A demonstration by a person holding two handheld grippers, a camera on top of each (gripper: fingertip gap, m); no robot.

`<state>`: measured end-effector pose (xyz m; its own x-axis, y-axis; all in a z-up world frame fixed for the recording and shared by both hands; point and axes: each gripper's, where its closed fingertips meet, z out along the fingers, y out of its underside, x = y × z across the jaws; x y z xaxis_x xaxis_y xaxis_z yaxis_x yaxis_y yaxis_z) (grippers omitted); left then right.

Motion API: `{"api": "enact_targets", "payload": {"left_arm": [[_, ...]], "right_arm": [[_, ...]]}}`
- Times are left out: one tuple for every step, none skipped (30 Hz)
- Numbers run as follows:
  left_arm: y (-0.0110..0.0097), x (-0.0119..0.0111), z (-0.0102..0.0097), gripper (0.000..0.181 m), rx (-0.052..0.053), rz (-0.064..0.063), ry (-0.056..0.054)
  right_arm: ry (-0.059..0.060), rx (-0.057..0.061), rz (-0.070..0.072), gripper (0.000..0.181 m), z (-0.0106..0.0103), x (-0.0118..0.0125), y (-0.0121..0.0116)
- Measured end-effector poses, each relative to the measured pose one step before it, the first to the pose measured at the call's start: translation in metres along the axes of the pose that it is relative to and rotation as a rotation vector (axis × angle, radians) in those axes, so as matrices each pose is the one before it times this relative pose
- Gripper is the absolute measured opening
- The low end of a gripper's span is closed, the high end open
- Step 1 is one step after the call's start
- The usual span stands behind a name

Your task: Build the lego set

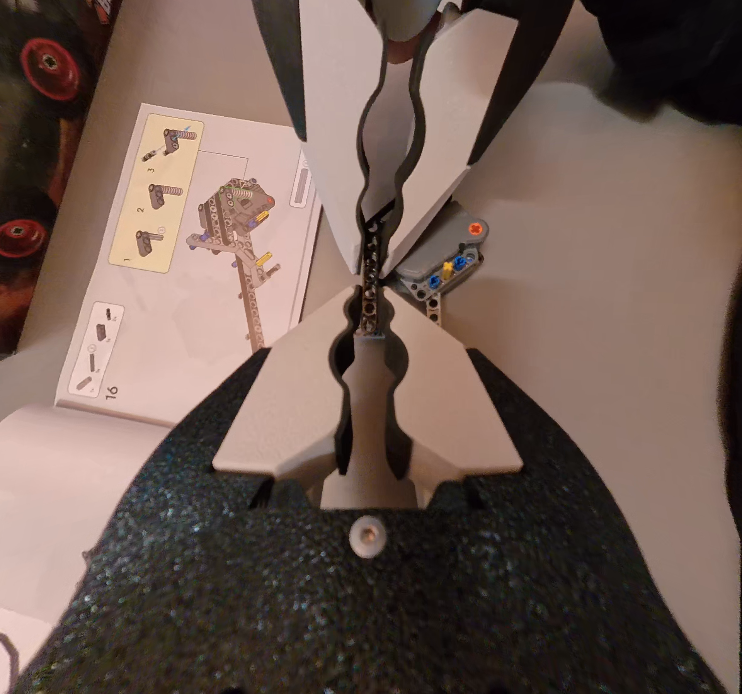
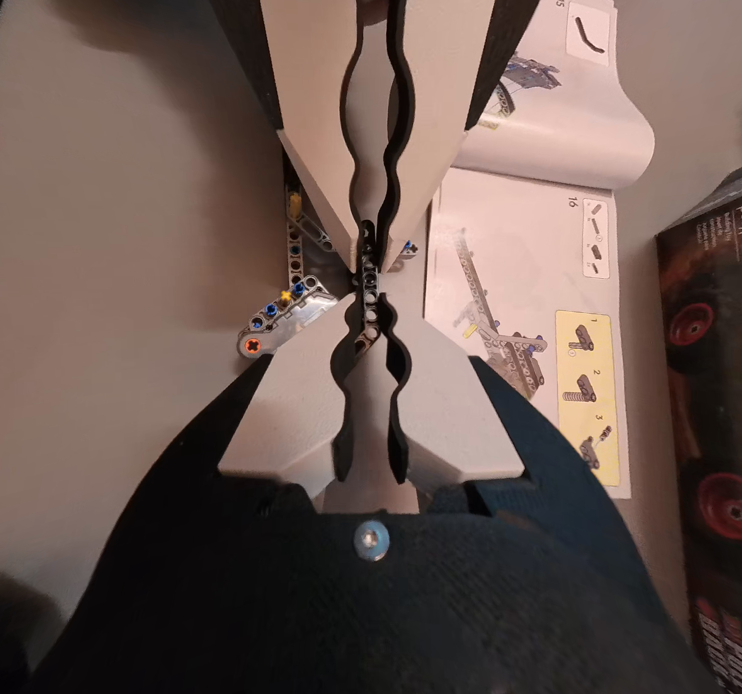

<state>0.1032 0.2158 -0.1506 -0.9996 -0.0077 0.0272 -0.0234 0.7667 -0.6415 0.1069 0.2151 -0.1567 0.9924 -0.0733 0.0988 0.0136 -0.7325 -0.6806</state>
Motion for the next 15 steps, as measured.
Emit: {"api": "enact_targets", "payload": {"left_arm": [[-0.00011, 0.00038, 0.00002, 0.004, 0.0026, -0.0060, 0.0126], [0.00003, 0.00022, 0.00005, 0.004, 0.0033, -0.0100, 0.0138], [0.00023, -0.00032, -0.00004, 0.004, 0.0045, -0.0156, 0.0130], [0.00012, -0.00040, 0.00007, 0.004, 0.0054, -0.0226, 0.0148], [-0.00003, 0.00024, -0.00006, 0.004, 0.0074, -0.0230, 0.0193], [-0.00052, 0.00032, 0.00008, 0.004, 0.0098, -0.0177, 0.0175], [-0.00057, 0.00042, 0.00010, 0.004, 0.0089, -0.0126, 0.0150], [0.00006, 0.00044, 0.00012, 0.004, 0.0034, -0.0093, 0.0113], [-0.00034, 0.00054, 0.00009, 0.004, 0.0033, -0.0063, 0.0087], [-0.00023, 0.00032, 0.00011, 0.004, 0.0015, -0.0050, 0.0071], [0.00019, -0.00012, 0.00003, 0.004, -0.0029, -0.0023, 0.0039], [0.00043, -0.00054, -0.00005, 0.005, -0.0044, -0.0002, 0.0005], [0.00022, -0.00012, -0.00022, 0.005, -0.0034, 0.0004, 0.0013], [0.00028, -0.00032, -0.00008, 0.004, -0.0018, -0.0001, -0.0008], [0.00020, -0.00023, -0.00021, 0.004, -0.0006, -0.0017, -0.0011]], "right_arm": [[-0.0135, 0.0013, 0.0021, 0.006, -0.00017, -0.00121, 0.00005], [-0.0067, 0.0017, -0.0010, 0.006, -0.00020, -0.00053, 0.00000], [-0.0087, 0.0037, 0.0034, 0.006, -0.00015, -0.00062, -0.00014], [-0.0061, 0.0086, 0.0074, 0.006, 0.00005, 0.00017, -0.00032], [-0.0005, 0.0139, 0.0065, 0.006, 0.00020, 0.00094, -0.00044], [-0.0002, 0.0173, 0.0062, 0.007, 0.00008, 0.00045, -0.00038], [-0.0022, 0.0152, 0.0045, 0.007, -0.00015, -0.00019, -0.00010], [0.0006, 0.0110, 0.0054, 0.007, -0.00055, -0.00016, 0.00012], [0.0026, 0.0110, 0.0048, 0.007, -0.00109, -0.00029, -0.00013], [0.0026, 0.0096, 0.0042, 0.008, -0.00125, -0.00004, -0.00030], [-0.0002, 0.0055, 0.0036, 0.007, -0.00074, -0.00037, -0.00005], [-0.0019, 0.0033, 0.0038, 0.007, -0.00007, -0.00029, 0.00007], [0.0000, 0.0018, 0.0047, 0.007, 0.00046, 0.00046, 0.00003], [-0.0006, 0.0029, 0.0026, 0.007, 0.00030, 0.00023, -0.00020], [-0.0027, 0.0034, 0.0047, 0.008, 0.00020, 0.00011, -0.00002]]}}
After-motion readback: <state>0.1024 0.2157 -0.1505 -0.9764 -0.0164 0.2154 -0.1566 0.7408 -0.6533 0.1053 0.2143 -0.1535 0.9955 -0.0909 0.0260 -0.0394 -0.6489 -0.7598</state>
